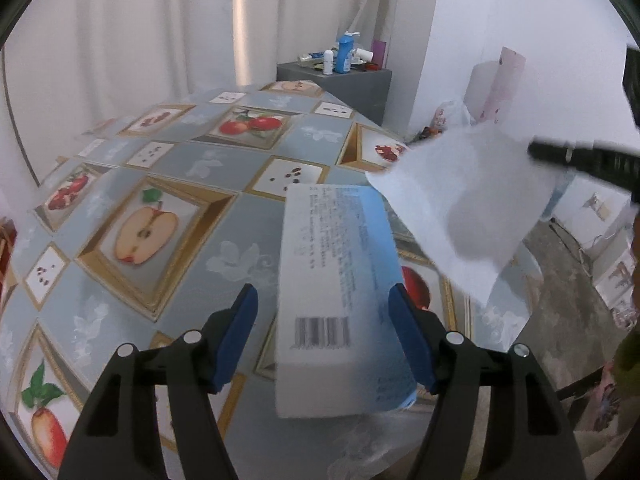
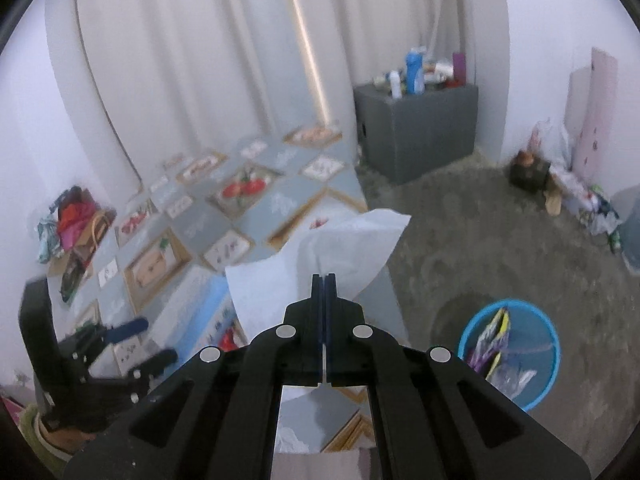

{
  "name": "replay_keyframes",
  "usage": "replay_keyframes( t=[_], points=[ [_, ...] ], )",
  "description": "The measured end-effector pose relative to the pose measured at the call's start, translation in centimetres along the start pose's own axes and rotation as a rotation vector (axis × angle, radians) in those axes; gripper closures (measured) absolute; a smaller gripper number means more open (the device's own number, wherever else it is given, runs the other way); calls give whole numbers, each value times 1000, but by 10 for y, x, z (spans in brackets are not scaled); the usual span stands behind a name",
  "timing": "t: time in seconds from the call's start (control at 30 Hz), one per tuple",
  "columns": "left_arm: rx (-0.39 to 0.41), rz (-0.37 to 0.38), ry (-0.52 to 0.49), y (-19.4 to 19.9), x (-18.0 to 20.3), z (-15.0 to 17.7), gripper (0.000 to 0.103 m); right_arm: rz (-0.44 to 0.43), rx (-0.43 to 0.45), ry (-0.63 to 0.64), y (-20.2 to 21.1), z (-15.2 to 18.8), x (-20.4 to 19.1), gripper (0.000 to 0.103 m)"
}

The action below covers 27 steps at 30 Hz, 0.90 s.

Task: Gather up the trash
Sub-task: 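Grasp the white-blue tissue box with the left gripper while the right gripper grasps a tissue, then lift the tissue box with the left gripper while the right gripper holds the tissue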

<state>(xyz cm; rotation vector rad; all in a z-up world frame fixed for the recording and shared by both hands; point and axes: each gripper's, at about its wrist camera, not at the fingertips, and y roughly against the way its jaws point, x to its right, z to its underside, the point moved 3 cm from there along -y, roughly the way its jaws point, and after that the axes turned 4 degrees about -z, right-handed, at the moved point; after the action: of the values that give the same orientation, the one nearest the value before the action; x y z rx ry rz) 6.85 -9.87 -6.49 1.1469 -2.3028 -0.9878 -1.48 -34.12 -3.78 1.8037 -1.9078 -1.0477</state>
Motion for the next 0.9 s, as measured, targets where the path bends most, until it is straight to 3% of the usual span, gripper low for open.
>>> replay_keyframes(
  t=[0.13, 0.23, 0.37, 0.57, 0.9],
  points=[
    [-3, 24, 8, 0, 3, -5, 37, -16, -92, 10, -26, 20, -10, 103],
    [-25, 42, -9, -4, 8, -7, 31, -39, -126, 3, -36, 27, -14, 103],
    [-44, 8, -52, -14, 13, -6, 31, -41, -136, 4, -39, 29, -18, 103],
    [-44, 21, -8, -16, 3, -5, 33, -61, -150, -5, -41, 31, -19, 103],
    [-69, -130, 128, 3, -55, 13, 33, -127, -169, 21, -48, 35, -38, 103]
  ],
)
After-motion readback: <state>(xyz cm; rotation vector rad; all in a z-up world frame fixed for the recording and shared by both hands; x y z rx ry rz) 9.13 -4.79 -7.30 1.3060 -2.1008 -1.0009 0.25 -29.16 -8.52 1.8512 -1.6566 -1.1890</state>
